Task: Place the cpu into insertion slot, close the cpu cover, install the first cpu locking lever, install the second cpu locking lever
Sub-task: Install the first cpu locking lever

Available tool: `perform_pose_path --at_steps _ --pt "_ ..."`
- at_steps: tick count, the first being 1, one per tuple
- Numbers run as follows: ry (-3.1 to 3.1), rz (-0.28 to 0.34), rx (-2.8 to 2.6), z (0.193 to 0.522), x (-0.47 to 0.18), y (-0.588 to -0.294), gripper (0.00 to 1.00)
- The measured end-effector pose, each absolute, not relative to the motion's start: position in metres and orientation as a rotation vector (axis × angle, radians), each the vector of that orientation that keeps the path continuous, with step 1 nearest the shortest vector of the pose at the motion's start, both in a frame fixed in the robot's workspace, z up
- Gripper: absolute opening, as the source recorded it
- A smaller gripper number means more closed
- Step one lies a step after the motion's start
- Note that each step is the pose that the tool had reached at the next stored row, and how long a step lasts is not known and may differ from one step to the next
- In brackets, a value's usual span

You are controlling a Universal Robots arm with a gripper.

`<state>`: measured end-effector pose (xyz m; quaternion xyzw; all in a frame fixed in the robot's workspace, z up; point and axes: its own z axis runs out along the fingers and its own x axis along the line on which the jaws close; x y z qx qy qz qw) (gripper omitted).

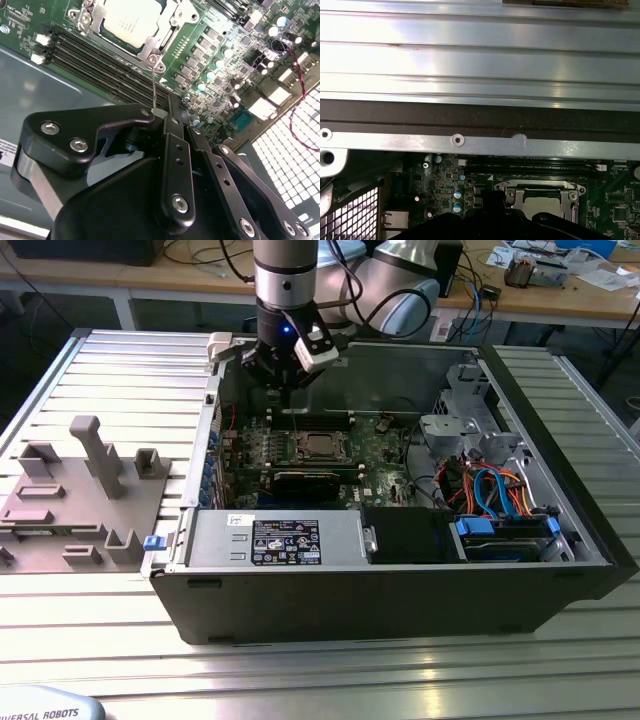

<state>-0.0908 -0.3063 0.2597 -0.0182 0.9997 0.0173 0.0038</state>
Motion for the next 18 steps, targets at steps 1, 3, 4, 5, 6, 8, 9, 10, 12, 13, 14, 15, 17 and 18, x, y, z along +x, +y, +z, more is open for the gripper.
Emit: perform_pose_path --at_steps 1,3,4,5,6,8,9,10,12,13,14,15,17,18 --pt "3.133 0.054 -0.057 0.26 -0.089 -0.306 0.11" --pt "3.133 0.054 -0.057 0.26 -0.088 -0.306 0.11" --pt "3.133 0.054 -0.057 0.26 -0.087 -0.306 0.11" --pt "3.133 0.054 -0.057 0.26 -0.087 -0.306 0.11" --pt "3.133 0.054 -0.057 0.26 -0.086 -0.306 0.11" --pt "3.133 0.054 -0.057 0.26 -0.084 -0.306 0.11" --pt "3.133 0.054 -0.057 0.26 -0.084 -0.306 0.11" --pt "3.133 0.054 -0.057 0.26 -0.083 -0.306 0.11" --pt "3.133 0.054 -0.057 0.26 -0.081 -0.306 0.11" --pt "3.133 0.054 -0.057 0.26 -0.08 -0.306 0.11" --pt "3.133 0.054 -0.057 0.26 -0.079 -0.306 0.11" --pt "3.133 0.054 -0.057 0.26 -0.078 -0.306 0.11" --pt "3.133 0.054 -0.057 0.26 -0.077 -0.306 0.11" --pt "3.133 0.054 -0.057 0.26 -0.076 -0.306 0.11"
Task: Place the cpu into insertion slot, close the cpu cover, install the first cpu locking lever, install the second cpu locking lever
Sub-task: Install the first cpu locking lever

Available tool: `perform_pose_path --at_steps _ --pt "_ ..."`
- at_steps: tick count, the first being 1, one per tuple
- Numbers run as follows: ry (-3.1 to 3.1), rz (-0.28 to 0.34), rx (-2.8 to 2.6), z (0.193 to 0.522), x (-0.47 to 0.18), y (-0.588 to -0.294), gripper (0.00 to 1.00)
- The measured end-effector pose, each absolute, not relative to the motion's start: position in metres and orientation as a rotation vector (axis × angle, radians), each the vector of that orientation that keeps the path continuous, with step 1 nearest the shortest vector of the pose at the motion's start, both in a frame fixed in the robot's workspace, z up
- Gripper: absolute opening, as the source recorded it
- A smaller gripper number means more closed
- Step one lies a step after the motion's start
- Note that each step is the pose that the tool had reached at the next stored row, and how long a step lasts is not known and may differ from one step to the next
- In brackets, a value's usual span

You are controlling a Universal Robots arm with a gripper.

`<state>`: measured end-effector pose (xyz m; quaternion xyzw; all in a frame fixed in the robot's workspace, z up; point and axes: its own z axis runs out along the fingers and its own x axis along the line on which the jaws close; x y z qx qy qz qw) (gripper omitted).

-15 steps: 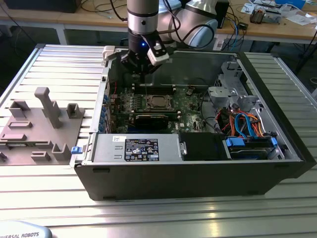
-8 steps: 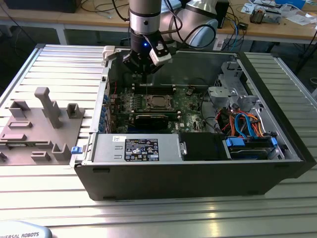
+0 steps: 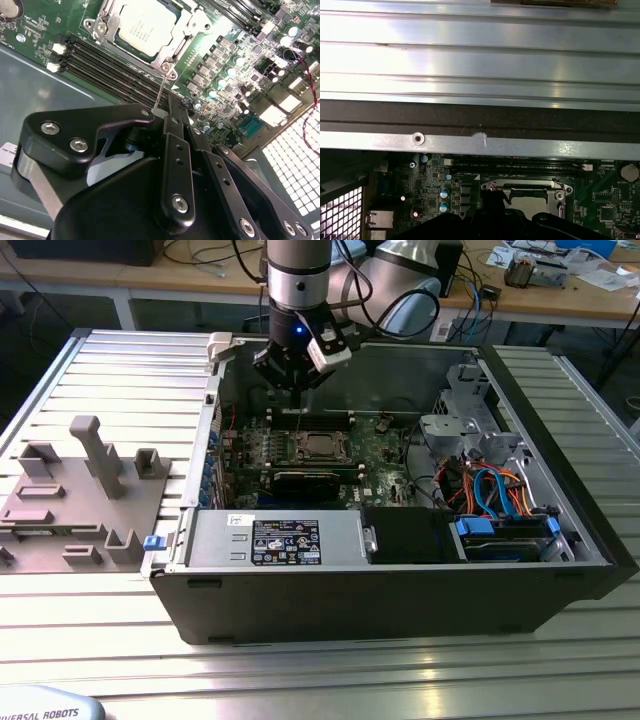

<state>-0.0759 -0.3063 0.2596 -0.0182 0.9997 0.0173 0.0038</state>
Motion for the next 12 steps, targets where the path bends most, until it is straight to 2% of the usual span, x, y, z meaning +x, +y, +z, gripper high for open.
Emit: perform_pose_path --at_steps 12 --pt "3.133 0.054 -0.057 0.2595 -0.0674 -0.3063 0.11"
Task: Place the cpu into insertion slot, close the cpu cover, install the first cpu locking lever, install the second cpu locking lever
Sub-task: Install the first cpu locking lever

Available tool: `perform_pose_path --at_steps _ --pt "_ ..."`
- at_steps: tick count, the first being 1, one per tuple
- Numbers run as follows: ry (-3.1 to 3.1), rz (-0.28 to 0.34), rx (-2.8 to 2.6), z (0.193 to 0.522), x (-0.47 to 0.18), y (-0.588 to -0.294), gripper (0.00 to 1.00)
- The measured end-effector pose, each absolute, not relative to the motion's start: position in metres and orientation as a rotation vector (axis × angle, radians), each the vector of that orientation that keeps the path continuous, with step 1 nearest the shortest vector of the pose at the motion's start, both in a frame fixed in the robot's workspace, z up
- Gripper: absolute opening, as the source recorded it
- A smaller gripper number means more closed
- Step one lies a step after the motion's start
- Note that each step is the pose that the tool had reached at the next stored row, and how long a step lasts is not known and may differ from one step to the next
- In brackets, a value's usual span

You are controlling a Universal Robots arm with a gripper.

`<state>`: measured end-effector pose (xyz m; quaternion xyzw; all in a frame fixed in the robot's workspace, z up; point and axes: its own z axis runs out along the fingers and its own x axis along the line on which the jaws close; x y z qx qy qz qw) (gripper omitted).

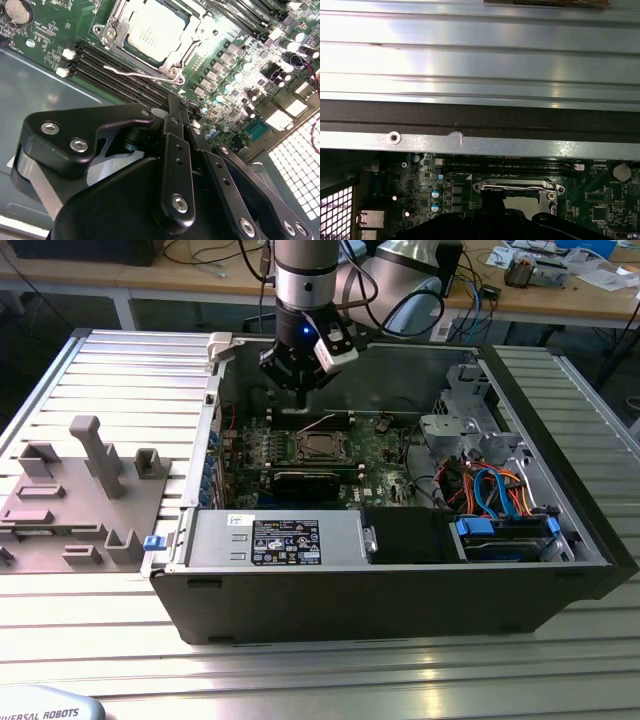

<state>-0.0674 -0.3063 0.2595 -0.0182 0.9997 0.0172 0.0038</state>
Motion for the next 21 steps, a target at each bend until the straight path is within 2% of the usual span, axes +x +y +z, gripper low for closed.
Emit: perform_pose_path --at_steps 21 --pt "3.133 0.054 -0.057 0.249 -0.06 -0.306 0.11"
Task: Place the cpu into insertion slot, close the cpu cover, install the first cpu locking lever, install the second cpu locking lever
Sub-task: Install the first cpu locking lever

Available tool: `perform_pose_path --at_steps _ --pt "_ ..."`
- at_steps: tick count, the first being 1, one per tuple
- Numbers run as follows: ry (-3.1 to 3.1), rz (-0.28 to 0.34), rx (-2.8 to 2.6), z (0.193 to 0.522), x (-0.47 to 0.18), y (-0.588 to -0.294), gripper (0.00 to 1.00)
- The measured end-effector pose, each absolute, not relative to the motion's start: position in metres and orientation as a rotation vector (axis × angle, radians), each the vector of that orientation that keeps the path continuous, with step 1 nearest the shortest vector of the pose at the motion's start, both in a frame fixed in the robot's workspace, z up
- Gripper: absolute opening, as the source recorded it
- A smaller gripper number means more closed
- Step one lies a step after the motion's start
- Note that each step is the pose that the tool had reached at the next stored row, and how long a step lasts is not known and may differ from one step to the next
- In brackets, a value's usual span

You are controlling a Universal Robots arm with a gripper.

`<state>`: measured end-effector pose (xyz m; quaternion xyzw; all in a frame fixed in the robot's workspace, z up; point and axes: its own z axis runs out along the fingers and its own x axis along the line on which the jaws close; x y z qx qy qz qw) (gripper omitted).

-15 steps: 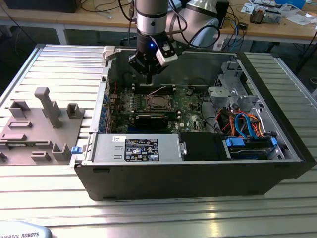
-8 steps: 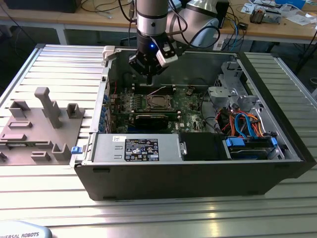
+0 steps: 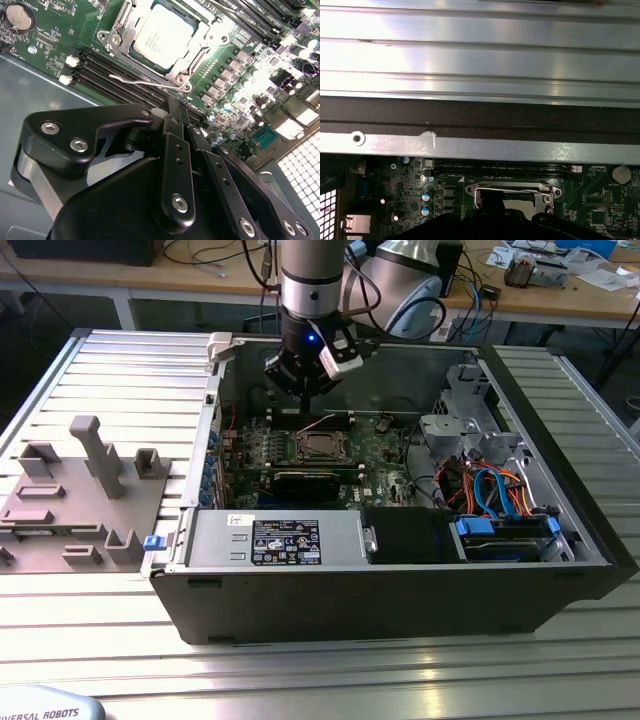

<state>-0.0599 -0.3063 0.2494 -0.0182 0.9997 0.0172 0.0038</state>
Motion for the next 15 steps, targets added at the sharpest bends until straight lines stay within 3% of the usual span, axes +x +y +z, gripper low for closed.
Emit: perform_pose_path --at_steps 15 --pt "3.133 0.055 -0.059 0.2378 -0.057 -0.3057 0.11"
